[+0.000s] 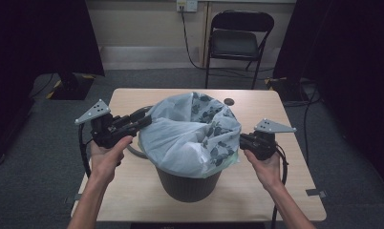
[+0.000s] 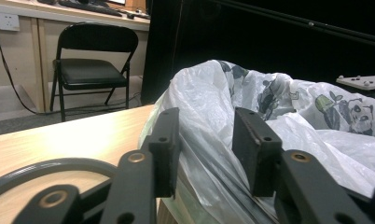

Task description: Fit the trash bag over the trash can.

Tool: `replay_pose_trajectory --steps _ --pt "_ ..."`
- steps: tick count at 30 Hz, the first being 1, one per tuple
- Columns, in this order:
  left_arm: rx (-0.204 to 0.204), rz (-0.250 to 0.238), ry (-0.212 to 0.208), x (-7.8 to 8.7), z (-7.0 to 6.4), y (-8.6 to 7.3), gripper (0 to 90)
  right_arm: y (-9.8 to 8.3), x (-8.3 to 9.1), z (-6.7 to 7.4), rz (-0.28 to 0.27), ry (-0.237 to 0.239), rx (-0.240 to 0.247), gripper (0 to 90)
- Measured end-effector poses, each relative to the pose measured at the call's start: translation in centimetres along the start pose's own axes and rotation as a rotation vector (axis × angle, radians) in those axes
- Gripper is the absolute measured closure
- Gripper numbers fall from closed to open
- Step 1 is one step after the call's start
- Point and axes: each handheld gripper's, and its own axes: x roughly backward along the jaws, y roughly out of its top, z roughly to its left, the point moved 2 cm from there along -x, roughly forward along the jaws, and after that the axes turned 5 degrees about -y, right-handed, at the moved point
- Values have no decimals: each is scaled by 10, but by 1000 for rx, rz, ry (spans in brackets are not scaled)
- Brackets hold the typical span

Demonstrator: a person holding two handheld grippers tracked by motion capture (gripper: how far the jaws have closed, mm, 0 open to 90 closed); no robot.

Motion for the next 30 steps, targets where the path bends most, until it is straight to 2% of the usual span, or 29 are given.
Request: replay_pose_trajectory --steps 1,3,6,8,10,13,16,18,22,25,26,28,30 --pt "-3 2 -1 1 0 1 648 1 0 -1 -7 3 0 900" --pt "-17 -11 8 4 1 3 726 6 2 -4 -19 -20 -7 788" --pt "-20 -20 -6 8 3 4 818 16 7 -8 -46 -64 -16 637" --pt "-17 -19 -17 10 3 4 900 20 10 -9 -61 -74 -20 594" --pt "-21 -20 -22 12 3 4 900 25 13 -11 -77 -98 -33 557" --pt "-16 -26 -40 16 2 2 900 30 17 -12 -92 -111 -40 513" --pt "-28 -26 -44 23 -2 -1 900 36 19 -13 -101 -130 -46 486" --pt "-47 -8 -32 29 -8 -4 900 40 21 -15 -105 -136 -46 475" --pt "-53 15 -49 38 -11 -10 900 49 27 -16 -146 -128 -64 458" --pt "-44 12 -62 39 -10 -9 900 56 29 -10 -157 -121 -47 458" --pt "-44 10 -56 40 -9 -9 900 58 30 -8 -161 -128 -39 455" --pt "-25 -18 -44 40 -7 -5 890 61 33 -7 -179 -103 -54 424" --pt "-17 -32 -46 37 -3 -1 825 64 34 -5 -189 -91 -49 422"
